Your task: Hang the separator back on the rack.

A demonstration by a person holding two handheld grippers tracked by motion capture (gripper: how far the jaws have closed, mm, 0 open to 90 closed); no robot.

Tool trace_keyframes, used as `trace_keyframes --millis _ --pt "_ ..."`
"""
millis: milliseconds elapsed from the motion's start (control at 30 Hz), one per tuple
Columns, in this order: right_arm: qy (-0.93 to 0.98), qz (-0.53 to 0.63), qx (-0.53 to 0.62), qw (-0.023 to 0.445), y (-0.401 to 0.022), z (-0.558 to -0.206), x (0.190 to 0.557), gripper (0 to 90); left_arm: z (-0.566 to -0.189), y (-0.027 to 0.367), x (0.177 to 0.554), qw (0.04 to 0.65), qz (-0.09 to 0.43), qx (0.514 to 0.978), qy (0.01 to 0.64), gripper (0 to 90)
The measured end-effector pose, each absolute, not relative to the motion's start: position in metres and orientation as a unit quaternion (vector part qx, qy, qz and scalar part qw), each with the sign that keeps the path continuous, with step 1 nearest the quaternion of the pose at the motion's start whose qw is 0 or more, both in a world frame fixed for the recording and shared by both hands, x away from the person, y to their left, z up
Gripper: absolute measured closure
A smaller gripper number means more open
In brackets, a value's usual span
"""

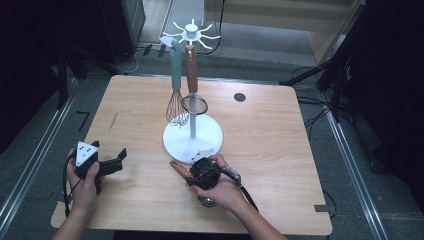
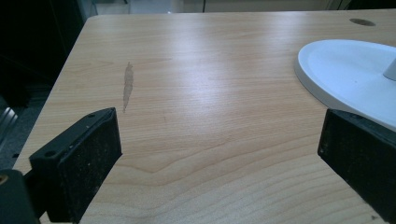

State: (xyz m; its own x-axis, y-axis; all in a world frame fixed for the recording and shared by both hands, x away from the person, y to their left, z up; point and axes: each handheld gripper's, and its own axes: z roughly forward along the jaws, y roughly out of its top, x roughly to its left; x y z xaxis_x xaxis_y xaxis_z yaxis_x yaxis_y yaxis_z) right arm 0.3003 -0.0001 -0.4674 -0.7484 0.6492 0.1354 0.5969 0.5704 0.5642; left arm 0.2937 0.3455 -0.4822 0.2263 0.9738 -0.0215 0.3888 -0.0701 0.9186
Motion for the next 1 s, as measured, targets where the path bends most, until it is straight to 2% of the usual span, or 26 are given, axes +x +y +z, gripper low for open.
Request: trace_keyframes --millis 533,1000 --pt "0.903 0.255 0.34 0.057 0.017 -0.471 0.305 65.0 -0.482 0.346 0.294 0.436 0.334 0.651 0.524 0.1" --pt "0.914 0.205 0.343 0.068 0.031 -0.466 0.309 67.6 -0.482 0.345 0.294 0.434 0.335 0.654 0.521 0.1"
